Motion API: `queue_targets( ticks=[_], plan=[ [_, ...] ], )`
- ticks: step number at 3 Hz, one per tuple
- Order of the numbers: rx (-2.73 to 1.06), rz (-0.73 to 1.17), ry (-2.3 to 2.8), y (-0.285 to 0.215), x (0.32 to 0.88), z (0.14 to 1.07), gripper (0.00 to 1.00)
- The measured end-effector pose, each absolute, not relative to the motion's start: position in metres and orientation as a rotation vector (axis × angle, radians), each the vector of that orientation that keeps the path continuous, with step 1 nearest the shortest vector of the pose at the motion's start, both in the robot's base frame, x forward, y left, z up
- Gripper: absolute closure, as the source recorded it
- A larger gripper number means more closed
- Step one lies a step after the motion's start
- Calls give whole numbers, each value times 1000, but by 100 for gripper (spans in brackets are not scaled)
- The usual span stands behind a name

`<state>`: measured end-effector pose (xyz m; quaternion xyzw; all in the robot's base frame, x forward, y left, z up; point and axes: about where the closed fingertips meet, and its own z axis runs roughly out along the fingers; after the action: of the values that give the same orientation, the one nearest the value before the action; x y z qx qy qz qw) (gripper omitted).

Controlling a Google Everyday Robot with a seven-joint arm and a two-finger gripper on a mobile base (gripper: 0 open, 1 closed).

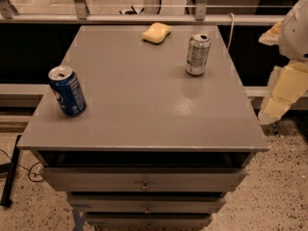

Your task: Move 7up can near pepsi can

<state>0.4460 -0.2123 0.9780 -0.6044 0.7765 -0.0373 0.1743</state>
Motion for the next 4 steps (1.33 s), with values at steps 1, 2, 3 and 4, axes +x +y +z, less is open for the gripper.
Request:
queue_targets(
  ticks=[1,2,3,4],
  plan=[
    [-1676,-69,2150,-201,472,969,0],
    [-1558,40,2136,-196,511,946,0],
    [-1422,176,2101,-181,552,924,0],
    [-1309,265,2049,-169,592,909,0]
  ],
)
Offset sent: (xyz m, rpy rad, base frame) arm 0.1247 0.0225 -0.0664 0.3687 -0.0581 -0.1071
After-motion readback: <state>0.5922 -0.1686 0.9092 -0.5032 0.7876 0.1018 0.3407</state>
